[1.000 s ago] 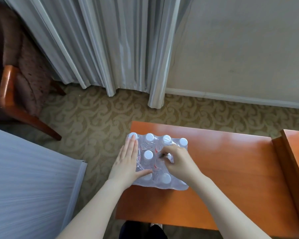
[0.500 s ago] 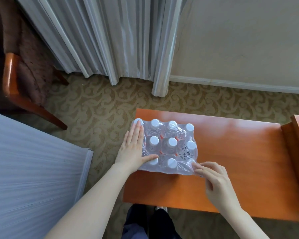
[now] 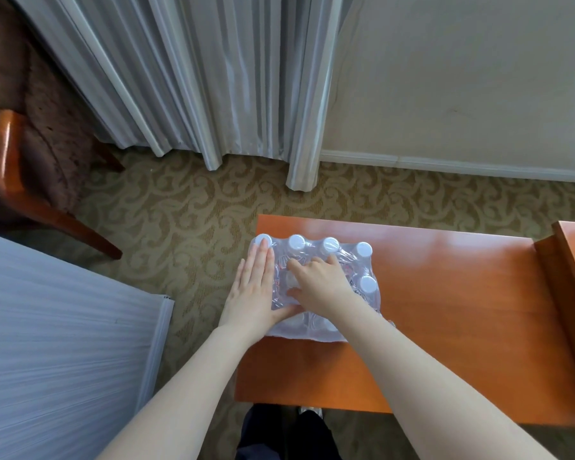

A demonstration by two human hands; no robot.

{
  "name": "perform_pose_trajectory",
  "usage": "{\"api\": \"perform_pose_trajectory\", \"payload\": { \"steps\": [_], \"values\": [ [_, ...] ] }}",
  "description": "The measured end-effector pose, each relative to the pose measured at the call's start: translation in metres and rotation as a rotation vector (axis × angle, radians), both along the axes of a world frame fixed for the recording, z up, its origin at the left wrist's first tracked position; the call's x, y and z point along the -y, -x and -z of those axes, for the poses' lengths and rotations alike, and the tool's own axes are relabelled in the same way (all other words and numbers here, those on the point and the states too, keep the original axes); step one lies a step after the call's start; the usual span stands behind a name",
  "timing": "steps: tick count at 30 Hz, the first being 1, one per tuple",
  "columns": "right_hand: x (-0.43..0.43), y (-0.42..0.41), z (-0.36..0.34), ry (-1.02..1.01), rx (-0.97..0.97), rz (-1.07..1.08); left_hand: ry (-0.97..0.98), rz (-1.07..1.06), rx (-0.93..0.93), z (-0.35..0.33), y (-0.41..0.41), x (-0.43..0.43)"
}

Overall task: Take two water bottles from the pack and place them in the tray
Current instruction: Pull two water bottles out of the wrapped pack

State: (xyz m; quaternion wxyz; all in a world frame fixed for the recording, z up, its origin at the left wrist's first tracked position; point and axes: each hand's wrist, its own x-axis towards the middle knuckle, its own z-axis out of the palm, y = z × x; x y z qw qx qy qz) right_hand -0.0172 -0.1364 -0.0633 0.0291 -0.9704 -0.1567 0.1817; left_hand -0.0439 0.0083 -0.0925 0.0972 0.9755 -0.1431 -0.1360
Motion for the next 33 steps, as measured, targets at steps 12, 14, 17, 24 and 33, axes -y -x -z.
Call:
{"api": "perform_pose_trajectory", "payload": {
  "steps": [12, 14, 17, 24, 33],
  "values": [
    [0.013, 0.008, -0.045, -0.573, 0.25, 0.294, -0.014, -0.002, -0.033, 0.001, 0.001, -0.002],
    [0.017, 0.01, -0.072, -0.617, 0.257, 0.315, 0.021, -0.007, -0.083, -0.007, -0.001, -0.002],
    [0.024, 0.011, -0.116, -0.684, 0.288, 0.36, 0.062, 0.004, -0.156, -0.021, -0.004, -0.004],
    [0.032, 0.01, -0.176, -0.631, 0.31, 0.314, 0.361, -0.036, -0.036, -0.105, -0.015, 0.012],
    [0.027, 0.013, -0.192, -0.624, 0.31, 0.232, 0.801, -0.122, -0.282, -0.179, -0.032, 0.031]
  ]
}}
